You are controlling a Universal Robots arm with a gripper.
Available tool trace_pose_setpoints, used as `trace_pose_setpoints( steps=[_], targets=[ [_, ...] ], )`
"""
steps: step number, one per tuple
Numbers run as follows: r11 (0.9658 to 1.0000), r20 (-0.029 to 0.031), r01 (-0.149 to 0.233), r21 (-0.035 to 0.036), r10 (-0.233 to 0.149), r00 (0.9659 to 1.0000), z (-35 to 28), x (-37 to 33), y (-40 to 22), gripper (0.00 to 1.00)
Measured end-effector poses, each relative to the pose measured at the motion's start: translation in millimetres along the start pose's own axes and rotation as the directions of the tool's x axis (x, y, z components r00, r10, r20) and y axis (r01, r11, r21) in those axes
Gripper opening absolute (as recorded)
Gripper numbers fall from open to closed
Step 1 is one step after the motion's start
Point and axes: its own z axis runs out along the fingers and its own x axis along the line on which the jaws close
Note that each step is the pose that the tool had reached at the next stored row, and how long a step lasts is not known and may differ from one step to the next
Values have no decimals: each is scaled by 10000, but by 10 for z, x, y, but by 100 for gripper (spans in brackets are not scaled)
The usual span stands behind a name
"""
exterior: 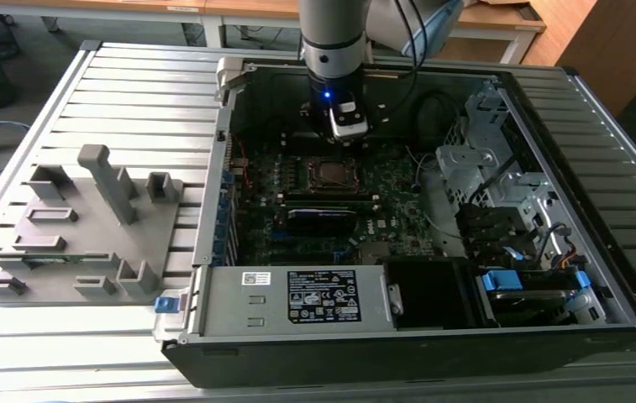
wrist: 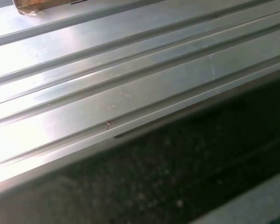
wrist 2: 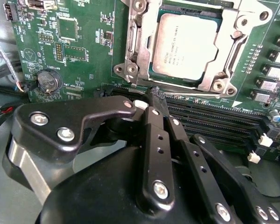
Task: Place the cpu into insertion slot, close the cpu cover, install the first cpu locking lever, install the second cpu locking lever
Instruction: 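Install the first cpu locking lever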
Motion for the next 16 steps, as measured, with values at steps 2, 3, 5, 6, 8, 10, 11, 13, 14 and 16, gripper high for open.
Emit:
trace_pose_setpoints(
  steps=[2, 3, 5, 6, 8, 10, 11, 13, 14, 16],
  targets=[
    [10000, 0, 0, -2, 0, 10000, -28, -4, 4, 11],
    [10000, 0, 0, -3, 0, 10000, -31, -5, 5, 11],
    [10000, 4, -1, -6, 1, 10000, -30, -2, 5, 11],
    [10000, 7, -1, -10, 1, 10000, -32, 1, 4, 11],
    [10000, 10, -3, -24, 3, 10000, -35, 9, 2, 11],
    [10000, -1, -9, -74, 9, 10000, -35, 14, 0, 11],
    [9999, -9, -15, -100, 15, 10000, -35, 15, -1, 11],
    [9999, -27, -27, -157, 27, 10000, -35, 18, -1, 11],
    [9999, -29, -30, -166, 29, 10000, -35, 18, -1, 11],
    [9999, -28, -30, -170, 29, 10000, -35, 18, -1, 11]
  ],
)
